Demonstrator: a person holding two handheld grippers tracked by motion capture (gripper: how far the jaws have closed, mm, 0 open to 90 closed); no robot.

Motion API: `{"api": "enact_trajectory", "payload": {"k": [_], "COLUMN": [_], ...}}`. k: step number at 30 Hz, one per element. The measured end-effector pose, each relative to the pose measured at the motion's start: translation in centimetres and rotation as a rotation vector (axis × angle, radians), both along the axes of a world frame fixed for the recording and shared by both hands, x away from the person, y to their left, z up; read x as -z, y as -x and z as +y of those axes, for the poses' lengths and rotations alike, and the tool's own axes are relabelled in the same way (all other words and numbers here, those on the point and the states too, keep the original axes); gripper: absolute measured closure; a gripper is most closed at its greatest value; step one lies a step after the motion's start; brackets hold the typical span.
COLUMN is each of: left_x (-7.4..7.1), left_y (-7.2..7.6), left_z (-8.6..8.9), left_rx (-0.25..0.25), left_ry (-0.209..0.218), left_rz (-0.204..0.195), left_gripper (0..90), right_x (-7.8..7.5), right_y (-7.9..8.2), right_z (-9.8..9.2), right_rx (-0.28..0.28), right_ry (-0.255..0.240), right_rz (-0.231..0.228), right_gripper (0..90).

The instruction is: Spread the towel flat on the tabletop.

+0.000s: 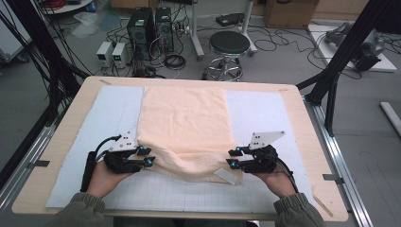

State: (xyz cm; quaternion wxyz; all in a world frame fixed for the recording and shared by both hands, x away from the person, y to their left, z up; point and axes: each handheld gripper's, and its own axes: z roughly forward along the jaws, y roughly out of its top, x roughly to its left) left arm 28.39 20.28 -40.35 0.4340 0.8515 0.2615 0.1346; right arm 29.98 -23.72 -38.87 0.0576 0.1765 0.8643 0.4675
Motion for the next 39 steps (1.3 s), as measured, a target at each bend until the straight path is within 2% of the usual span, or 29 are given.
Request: {"api": "enact_trajectory", "payload": {"k": [2, 4, 6, 7, 8, 9, 10, 12, 14, 18, 20, 23, 25, 28, 31, 34, 36, 38, 39], "left_x": [0.7, 1.4, 2.2, 2.5, 2.9, 3.2, 3.2, 3.0, 3.1, 2.7, 2.1, 0.8, -0.6, -2.9, -4.9, -6.2, -6.8, -6.8, -6.6], "left_y": [0.4, 0.2, -0.2, -0.4, -0.4, -0.4, -0.4, -0.6, -0.7, -0.3, 0.3, 1.9, 3.7, 6.5, 9.5, 12.2, 13.8, 14.3, 14.2], "left_z": [0.3, 0.2, -0.4, -0.7, -1.2, -1.7, -1.8, -1.7, -1.5, -1.6, -1.3, -0.7, -0.1, 0.5, 0.7, 1.2, 1.7, 2.0, 2.2], "left_rx": [0.0, -0.006, 0.003, 0.01, 0.015, 0.02, 0.015, 0.0, -0.009, -0.011, -0.007, 0.005, 0.014, 0.045, 0.066, 0.086, 0.111, 0.101, 0.105], "left_ry": [-0.028, -0.035, -0.059, -0.074, -0.095, -0.124, -0.135, -0.151, -0.142, -0.156, -0.137, -0.099, -0.091, -0.11, -0.096, -0.06, -0.033, -0.006, -0.003], "left_rz": [0.001, 0.03, 0.053, 0.059, 0.054, 0.027, 0.01, 0.005, 0.004, -0.007, -0.004, -0.026, -0.06, -0.112, -0.139, -0.143, -0.136, -0.134, -0.139], "left_gripper": [60.9, 60.3, 59.7, 59.7, 59.7, 60.6, 63.1, 72.7, 81.6, 87.6, 88.8, 89.1, 89.2, 89.2, 89.2, 89.2, 88.3, 75.4, 72.9], "right_x": [0.4, 1.0, 1.7, 2.4, 2.8, 3.3, 3.9, 4.5, 4.9, 4.9, 4.7, 3.7, 2.6, 0.8, -1.0, -2.9, -4.0, -4.6, -4.6], "right_y": [0.7, 0.9, 0.8, 0.7, 0.6, 0.4, 0.3, 0.2, 0.1, 0.1, 0.3, 1.3, 2.3, 4.2, 6.1, 8.6, 9.9, 10.3, 10.2], "right_z": [0.1, 0.5, 1.2, 1.8, 2.1, 2.5, 2.9, 3.4, 3.7, 3.5, 3.4, 2.8, 2.2, 1.6, 1.5, 1.5, 1.2, 0.8, 0.8], "right_rx": [-0.019, -0.027, -0.03, -0.033, -0.035, -0.049, -0.063, -0.077, -0.087, -0.089, -0.092, -0.098, -0.106, -0.115, -0.138, -0.176, -0.201, -0.205, -0.197], "right_ry": [0.027, 0.054, 0.085, 0.12, 0.14, 0.161, 0.18, 0.195, 0.198, 0.186, 0.18, 0.155, 0.124, 0.086, 0.073, 0.074, 0.055, 0.031, 0.036], "right_rz": [-0.011, -0.012, -0.011, -0.012, -0.012, -0.001, -0.003, 0.006, 0.018, 0.035, 0.032, 0.026, 0.008, -0.029, -0.051, -0.078, -0.093, -0.111, -0.11], "right_gripper": [61.3, 60.0, 60.1, 60.6, 61.6, 63.3, 65.7, 71.0, 76.0, 83.5, 84.8, 85.1, 85.2, 85.2, 85.2, 83.7, 74.8, 70.7, 69.2]}}
